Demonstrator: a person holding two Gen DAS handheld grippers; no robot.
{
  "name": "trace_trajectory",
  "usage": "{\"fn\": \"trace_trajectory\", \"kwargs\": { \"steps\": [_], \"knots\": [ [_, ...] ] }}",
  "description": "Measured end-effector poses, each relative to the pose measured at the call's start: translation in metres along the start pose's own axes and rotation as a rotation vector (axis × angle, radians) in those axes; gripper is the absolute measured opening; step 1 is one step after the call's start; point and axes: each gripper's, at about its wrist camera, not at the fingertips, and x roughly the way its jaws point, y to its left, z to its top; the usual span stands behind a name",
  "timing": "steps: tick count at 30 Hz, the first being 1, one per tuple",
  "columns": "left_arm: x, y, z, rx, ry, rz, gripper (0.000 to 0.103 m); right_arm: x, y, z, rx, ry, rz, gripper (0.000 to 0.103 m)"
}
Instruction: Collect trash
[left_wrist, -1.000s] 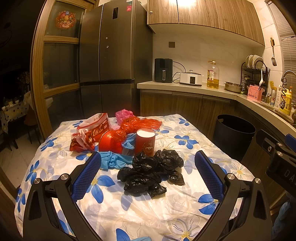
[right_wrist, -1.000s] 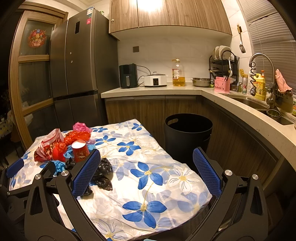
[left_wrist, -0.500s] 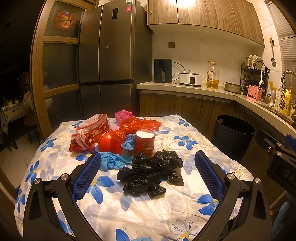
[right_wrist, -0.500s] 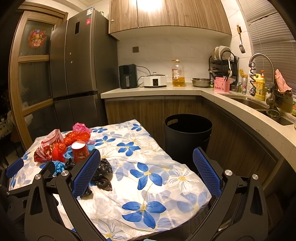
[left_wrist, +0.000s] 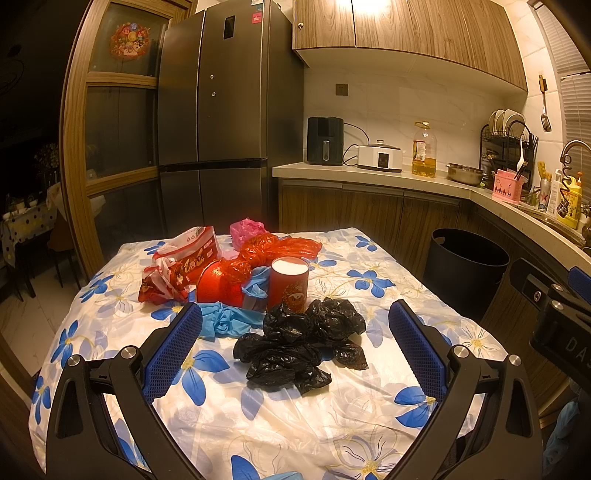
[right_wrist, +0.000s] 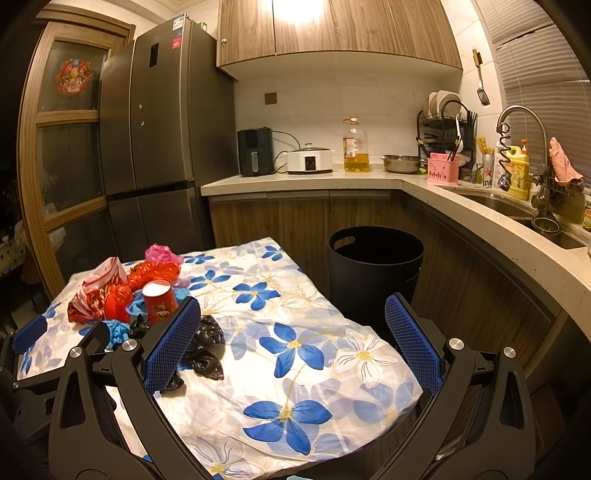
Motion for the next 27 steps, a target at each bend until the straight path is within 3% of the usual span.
{"fn": "trace_trajectory", "kwargs": {
  "steps": [20,27],
  "knots": [
    [0.000,-0.001,0.001,-0.006,-0.006,0.012,0.097,0.009,-0.001,-0.009,-0.001,0.017,0.005,0.099],
    [0.013,0.015,-0.014,-0.041,-0.006,0.023,0.097,0.024,0.002,-0.018,-0.013,0.021,0.056,0.099]
  ]
}}
